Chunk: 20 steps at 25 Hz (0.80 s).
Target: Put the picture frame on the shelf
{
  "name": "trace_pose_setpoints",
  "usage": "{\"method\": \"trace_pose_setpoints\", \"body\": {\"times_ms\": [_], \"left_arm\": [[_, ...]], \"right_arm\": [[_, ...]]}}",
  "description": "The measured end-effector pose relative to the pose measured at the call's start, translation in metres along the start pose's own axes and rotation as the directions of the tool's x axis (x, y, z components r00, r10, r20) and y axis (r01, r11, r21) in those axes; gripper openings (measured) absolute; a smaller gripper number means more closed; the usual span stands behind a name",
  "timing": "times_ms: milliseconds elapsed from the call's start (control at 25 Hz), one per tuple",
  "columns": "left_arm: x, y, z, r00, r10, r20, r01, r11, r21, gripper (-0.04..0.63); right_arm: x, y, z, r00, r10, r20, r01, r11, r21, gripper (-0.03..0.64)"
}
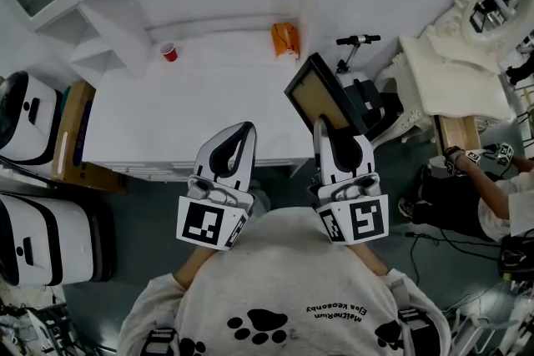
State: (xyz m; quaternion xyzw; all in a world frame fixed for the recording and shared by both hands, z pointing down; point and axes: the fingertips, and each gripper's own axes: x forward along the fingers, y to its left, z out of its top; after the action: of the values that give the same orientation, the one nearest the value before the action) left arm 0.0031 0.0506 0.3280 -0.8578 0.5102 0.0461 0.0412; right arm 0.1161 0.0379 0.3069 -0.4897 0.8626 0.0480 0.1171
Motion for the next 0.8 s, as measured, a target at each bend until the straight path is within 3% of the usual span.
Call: {"method": "trace_pose_setpoints", "body": {"times_ms": [600,800], "left_arm": [[0.079,0.074,0.021,0.996,-0.060,0.068,0.062,0.997,-0.034,0.020],[0.099,0.097,0.021,0.995,-0.095,0.034,0.095,0.995,-0.001,0.020]], "right_arm": [[0.100,-0.016,0.007,0.999,-0.027,0.031,0.028,0.999,-0.039,0.064],[0.131,-0.020,0.011,0.998,-0.043,0.039,0.045,0.998,-0.047,0.064]]}}
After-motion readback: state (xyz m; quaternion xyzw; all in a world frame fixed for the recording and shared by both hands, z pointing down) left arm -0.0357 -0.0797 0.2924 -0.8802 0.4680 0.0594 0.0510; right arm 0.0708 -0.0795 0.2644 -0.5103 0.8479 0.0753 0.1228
